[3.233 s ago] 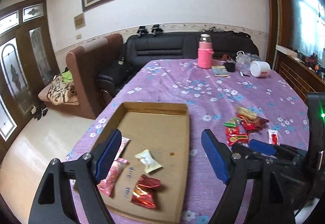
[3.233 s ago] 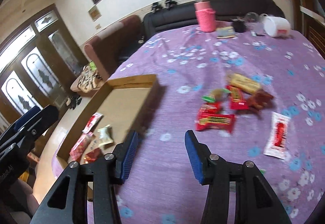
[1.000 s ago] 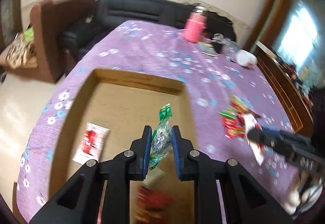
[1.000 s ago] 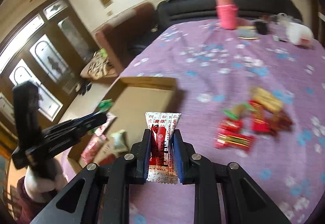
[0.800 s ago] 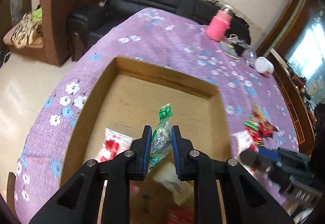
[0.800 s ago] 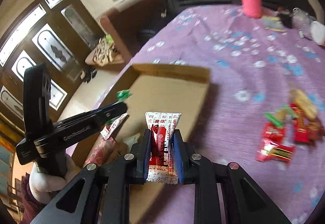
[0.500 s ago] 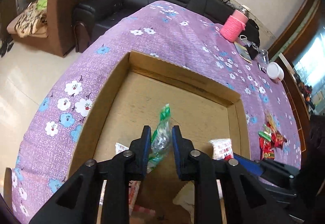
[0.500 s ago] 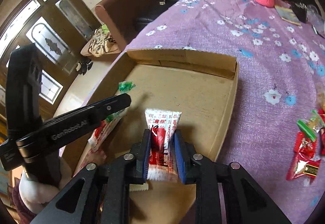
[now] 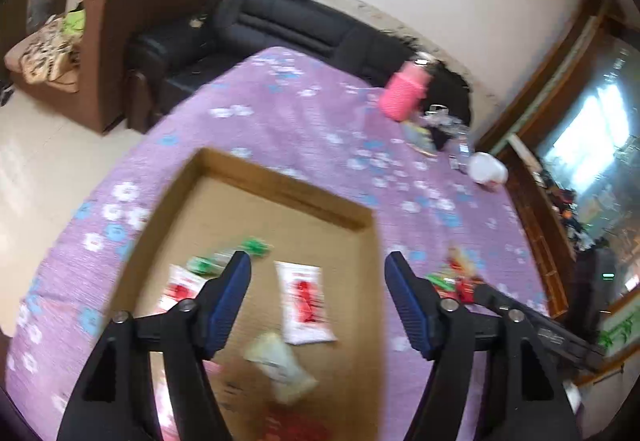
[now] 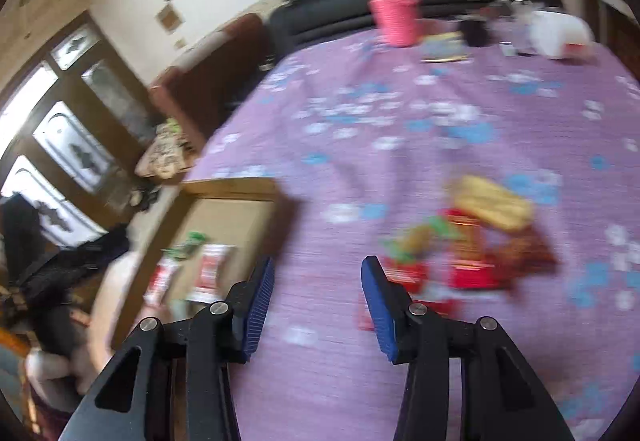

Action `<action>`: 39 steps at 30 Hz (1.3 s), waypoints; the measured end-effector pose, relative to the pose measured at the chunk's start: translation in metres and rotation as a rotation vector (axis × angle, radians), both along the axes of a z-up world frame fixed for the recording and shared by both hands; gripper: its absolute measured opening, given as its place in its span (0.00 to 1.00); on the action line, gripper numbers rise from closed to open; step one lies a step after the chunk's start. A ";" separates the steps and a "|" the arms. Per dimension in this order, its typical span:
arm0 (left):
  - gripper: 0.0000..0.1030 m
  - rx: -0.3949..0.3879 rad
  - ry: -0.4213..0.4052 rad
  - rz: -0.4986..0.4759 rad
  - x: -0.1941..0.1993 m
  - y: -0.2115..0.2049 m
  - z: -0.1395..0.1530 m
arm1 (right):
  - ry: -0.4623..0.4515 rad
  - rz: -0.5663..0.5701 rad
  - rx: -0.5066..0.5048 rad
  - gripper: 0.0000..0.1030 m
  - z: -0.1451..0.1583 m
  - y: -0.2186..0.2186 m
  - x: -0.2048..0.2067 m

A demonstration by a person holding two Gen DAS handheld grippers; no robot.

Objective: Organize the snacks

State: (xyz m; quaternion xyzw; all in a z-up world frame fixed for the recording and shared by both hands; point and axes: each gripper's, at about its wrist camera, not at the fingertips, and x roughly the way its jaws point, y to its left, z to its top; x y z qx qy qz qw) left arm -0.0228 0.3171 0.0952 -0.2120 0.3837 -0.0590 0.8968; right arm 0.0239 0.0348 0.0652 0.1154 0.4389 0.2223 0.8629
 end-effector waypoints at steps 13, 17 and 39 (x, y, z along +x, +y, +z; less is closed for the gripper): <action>0.68 -0.027 0.086 -0.179 0.015 -0.100 -0.014 | 0.094 0.060 0.022 0.55 -0.056 -0.026 0.018; 0.68 -0.014 0.098 -0.184 0.020 -0.109 -0.018 | 0.158 0.203 0.079 0.55 -0.058 -0.020 -0.001; 0.46 0.357 0.150 -0.447 0.116 -0.241 -0.082 | -0.005 -0.185 0.234 0.55 -0.043 -0.138 0.007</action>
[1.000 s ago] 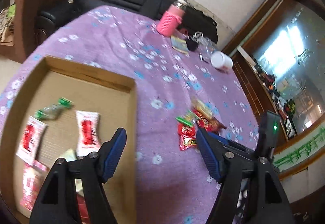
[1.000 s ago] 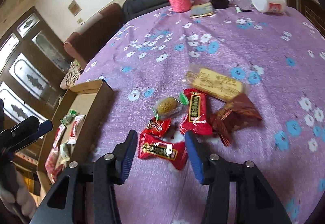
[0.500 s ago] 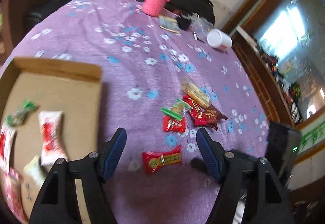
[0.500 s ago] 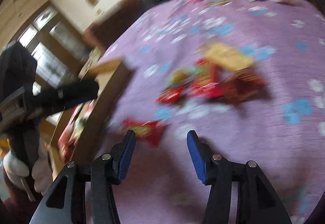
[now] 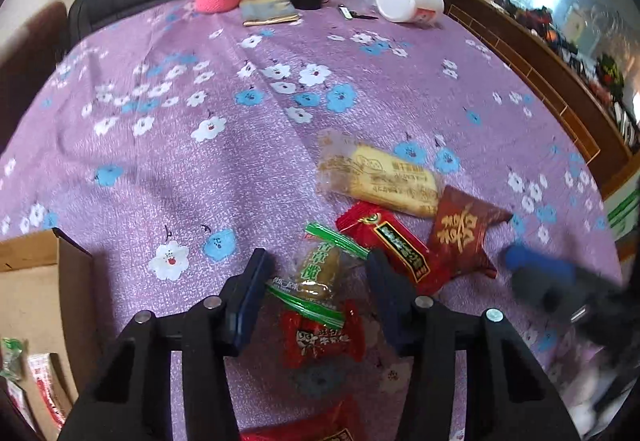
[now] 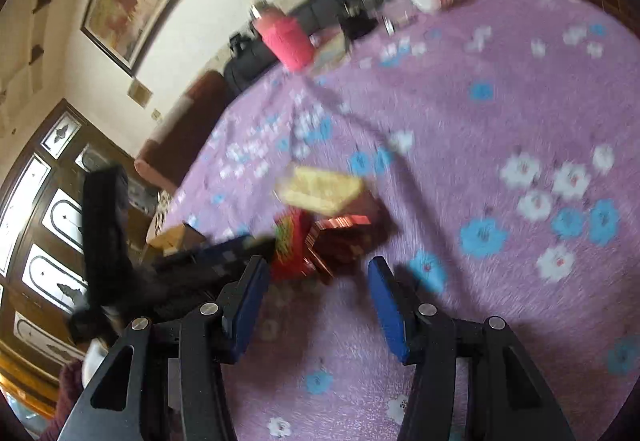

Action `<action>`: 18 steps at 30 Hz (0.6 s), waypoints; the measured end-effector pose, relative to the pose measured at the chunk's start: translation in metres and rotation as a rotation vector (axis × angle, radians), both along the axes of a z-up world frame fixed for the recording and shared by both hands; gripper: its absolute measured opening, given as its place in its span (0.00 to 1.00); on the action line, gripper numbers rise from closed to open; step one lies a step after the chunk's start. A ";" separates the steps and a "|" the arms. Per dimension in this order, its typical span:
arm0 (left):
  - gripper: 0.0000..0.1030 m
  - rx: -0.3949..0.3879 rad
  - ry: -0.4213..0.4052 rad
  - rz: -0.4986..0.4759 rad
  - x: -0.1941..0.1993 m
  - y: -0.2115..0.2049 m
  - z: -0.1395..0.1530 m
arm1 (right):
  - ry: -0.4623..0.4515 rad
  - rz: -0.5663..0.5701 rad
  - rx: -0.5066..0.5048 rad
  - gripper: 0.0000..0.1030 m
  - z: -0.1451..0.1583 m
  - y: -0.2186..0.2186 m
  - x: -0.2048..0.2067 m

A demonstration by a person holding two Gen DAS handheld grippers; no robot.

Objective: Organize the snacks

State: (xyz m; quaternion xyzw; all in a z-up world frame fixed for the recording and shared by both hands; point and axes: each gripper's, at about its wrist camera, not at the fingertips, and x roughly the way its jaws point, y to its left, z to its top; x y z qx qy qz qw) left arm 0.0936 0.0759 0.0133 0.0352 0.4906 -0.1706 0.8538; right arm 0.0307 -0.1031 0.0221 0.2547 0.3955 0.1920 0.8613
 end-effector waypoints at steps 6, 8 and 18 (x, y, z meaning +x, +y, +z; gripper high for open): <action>0.32 -0.016 -0.012 0.035 -0.010 0.014 0.004 | -0.043 0.096 -0.129 0.55 0.027 0.029 0.023; 0.32 -0.032 -0.015 0.041 -0.015 0.018 0.007 | -0.028 0.121 -0.177 0.55 0.023 0.040 0.032; 0.32 -0.075 -0.070 0.041 -0.047 0.040 0.028 | 0.049 0.198 -0.494 0.35 -0.010 0.093 0.055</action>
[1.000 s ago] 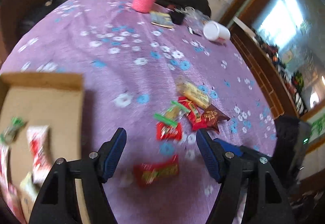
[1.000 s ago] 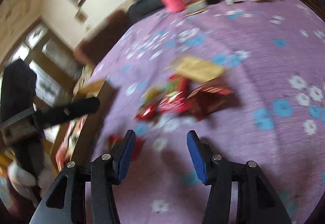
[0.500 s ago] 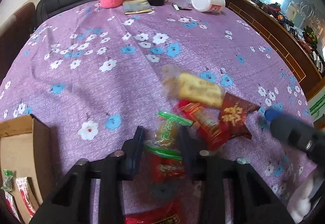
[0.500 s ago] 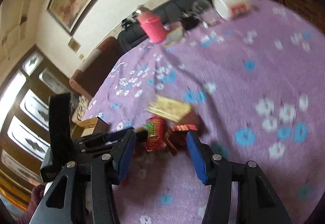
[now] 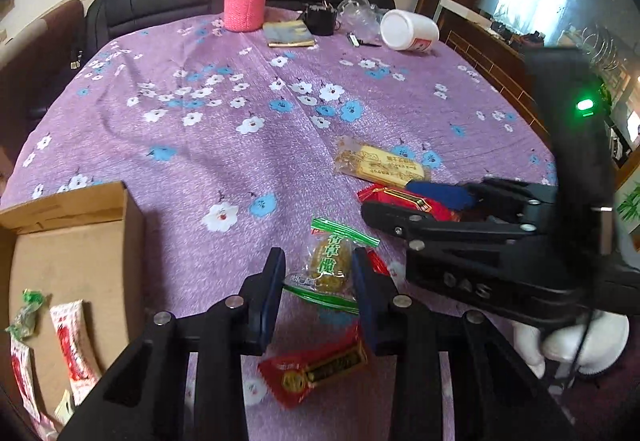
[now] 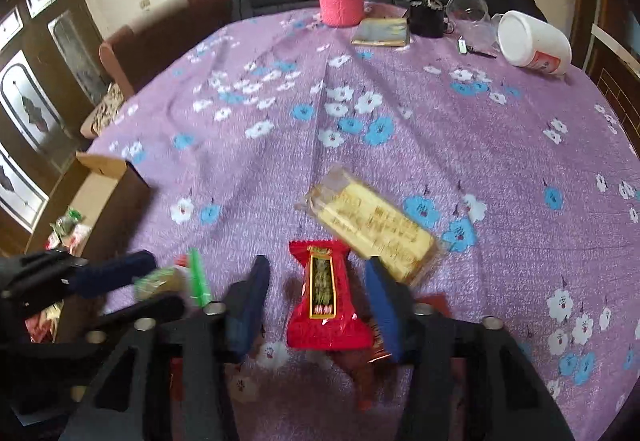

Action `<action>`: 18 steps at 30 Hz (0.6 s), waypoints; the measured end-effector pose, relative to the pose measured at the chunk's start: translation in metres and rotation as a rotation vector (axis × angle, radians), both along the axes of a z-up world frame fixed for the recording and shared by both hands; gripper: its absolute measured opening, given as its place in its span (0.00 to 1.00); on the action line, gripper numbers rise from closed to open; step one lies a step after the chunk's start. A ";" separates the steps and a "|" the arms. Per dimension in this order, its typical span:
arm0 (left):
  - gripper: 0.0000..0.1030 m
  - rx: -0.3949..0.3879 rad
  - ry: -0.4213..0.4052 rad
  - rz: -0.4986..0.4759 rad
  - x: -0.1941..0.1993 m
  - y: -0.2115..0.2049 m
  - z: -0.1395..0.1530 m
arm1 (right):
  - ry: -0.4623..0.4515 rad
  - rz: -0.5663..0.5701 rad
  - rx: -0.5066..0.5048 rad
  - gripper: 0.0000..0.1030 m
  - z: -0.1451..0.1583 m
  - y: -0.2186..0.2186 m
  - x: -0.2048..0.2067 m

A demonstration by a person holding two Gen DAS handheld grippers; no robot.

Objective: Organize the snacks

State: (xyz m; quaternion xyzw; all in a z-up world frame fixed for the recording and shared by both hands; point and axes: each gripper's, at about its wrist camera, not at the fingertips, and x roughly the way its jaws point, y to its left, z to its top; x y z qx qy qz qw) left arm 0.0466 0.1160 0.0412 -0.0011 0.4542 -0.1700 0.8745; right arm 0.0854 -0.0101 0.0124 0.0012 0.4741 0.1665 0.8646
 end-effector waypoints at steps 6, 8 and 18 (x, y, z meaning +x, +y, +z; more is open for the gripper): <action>0.32 -0.058 -0.033 0.026 -0.025 0.019 0.014 | 0.005 -0.003 0.015 0.34 -0.002 -0.007 -0.013; 0.32 -0.078 -0.042 0.045 -0.035 0.029 0.021 | -0.008 -0.031 0.049 0.34 0.005 -0.014 -0.019; 0.32 -0.151 -0.086 0.231 -0.084 0.111 0.038 | -0.062 0.036 0.187 0.34 0.062 0.010 -0.063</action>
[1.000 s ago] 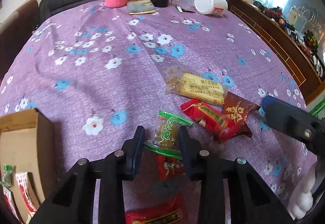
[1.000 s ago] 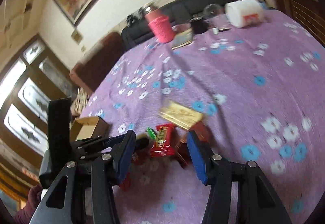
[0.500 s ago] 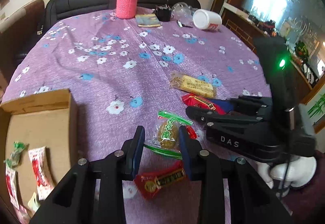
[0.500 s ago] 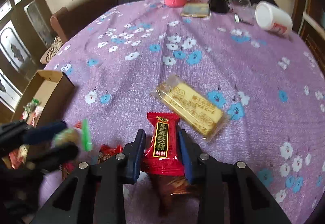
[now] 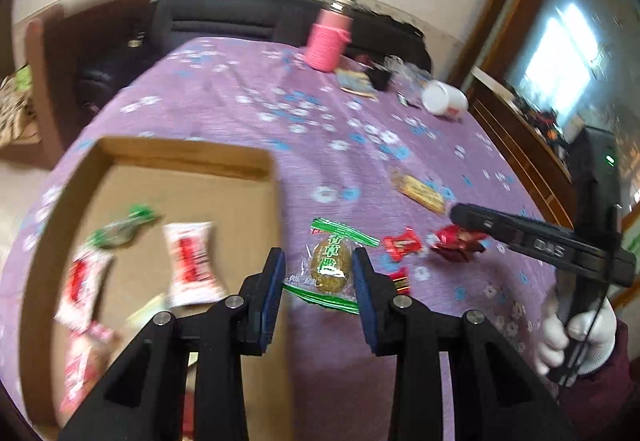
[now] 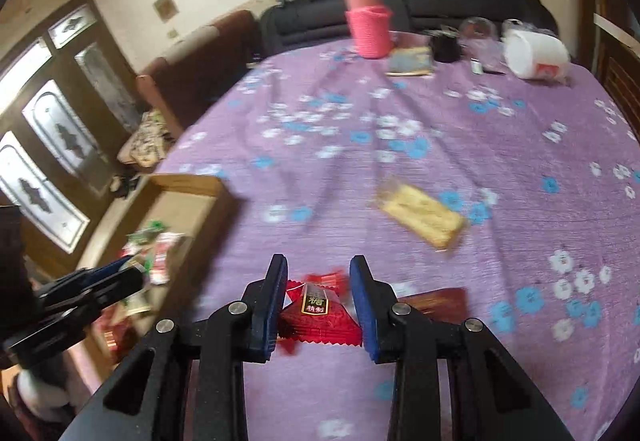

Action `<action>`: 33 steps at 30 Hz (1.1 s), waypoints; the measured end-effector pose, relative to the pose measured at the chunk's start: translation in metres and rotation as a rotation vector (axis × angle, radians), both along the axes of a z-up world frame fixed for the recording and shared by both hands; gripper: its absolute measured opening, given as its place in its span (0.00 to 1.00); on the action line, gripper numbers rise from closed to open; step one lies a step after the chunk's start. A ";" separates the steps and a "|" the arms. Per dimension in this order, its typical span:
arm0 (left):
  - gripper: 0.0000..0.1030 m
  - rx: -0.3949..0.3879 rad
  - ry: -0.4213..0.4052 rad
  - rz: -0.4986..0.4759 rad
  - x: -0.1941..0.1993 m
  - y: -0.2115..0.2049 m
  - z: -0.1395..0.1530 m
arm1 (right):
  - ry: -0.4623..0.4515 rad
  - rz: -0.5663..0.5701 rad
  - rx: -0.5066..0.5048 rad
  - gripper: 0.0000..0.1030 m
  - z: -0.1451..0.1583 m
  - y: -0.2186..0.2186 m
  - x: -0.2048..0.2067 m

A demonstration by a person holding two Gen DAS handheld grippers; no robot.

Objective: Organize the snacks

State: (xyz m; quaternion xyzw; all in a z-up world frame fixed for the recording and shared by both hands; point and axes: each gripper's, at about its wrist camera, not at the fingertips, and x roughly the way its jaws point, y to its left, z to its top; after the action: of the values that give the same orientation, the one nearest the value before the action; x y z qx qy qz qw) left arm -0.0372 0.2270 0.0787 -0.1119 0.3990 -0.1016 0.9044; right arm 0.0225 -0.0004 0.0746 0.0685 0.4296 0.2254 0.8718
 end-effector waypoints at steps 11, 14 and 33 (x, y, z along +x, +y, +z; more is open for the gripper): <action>0.32 -0.048 0.023 0.179 -0.042 0.083 -0.017 | 0.133 0.225 0.166 0.35 -0.010 0.111 -0.030; 0.32 -0.067 0.035 0.208 -0.048 0.098 -0.024 | 0.148 0.250 0.143 0.35 -0.017 0.138 -0.034; 0.68 -0.150 -0.042 0.278 -0.067 0.114 0.003 | 0.042 0.068 0.104 0.53 0.003 0.076 -0.022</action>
State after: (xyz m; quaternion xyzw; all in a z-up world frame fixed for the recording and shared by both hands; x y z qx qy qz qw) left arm -0.1043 0.3413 0.0820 -0.2312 0.3519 -0.0075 0.9070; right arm 0.0005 0.0751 0.0781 0.1036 0.4375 0.2756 0.8497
